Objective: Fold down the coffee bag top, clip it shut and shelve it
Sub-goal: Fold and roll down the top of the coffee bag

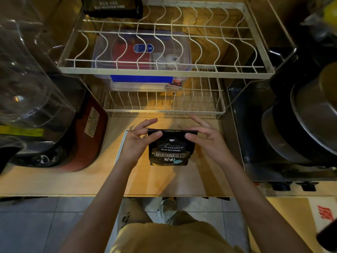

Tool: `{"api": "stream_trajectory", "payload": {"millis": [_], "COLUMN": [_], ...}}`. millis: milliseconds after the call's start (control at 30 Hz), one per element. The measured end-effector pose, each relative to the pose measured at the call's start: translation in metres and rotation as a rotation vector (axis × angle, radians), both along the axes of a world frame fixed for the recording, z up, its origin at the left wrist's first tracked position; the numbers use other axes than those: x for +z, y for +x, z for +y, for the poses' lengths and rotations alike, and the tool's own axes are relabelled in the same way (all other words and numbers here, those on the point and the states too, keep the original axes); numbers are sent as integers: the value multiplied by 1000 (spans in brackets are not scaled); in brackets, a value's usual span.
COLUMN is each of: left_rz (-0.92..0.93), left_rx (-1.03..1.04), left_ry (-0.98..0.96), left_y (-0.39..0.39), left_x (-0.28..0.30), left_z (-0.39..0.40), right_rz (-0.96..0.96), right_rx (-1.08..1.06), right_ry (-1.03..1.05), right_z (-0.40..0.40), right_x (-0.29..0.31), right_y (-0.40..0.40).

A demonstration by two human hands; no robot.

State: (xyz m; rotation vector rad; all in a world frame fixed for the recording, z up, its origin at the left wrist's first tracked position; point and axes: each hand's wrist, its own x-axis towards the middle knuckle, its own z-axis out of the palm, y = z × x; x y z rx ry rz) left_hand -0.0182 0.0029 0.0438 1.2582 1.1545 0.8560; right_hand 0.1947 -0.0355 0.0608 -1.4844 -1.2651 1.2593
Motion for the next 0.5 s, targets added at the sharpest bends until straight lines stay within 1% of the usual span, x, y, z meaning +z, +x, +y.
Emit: {"api": "stream_trajectory", "payload": {"millis": [67,133,233,367,433,467,500], "left_rz": [-16,-43,-46,3,91,201,359], "left_rx": [6,16,21,-33,50,121,191], "left_ry": [-9,-10,-28,-30,-2,30,79], "left_y": [0,0,1,-13,-26,-34,-43], "left_x": [-2,-4,-3,-7,-14,-21,-30], "left_z": [2,4,7,5,-2,-8,-14], "right_rz": [17,84,180,134,135,141,144], "right_rx": [-26,-64,-98,-98,-101,-102,-104], "right_ry": [31,56,34,19,16,13,11], "right_z": [3,3,2,6,9,10,10], "right_x": [0,0,-2,-3,-3,-2,-2], "right_y": [-3,-8,-14,-12,-12,-13,-13]}}
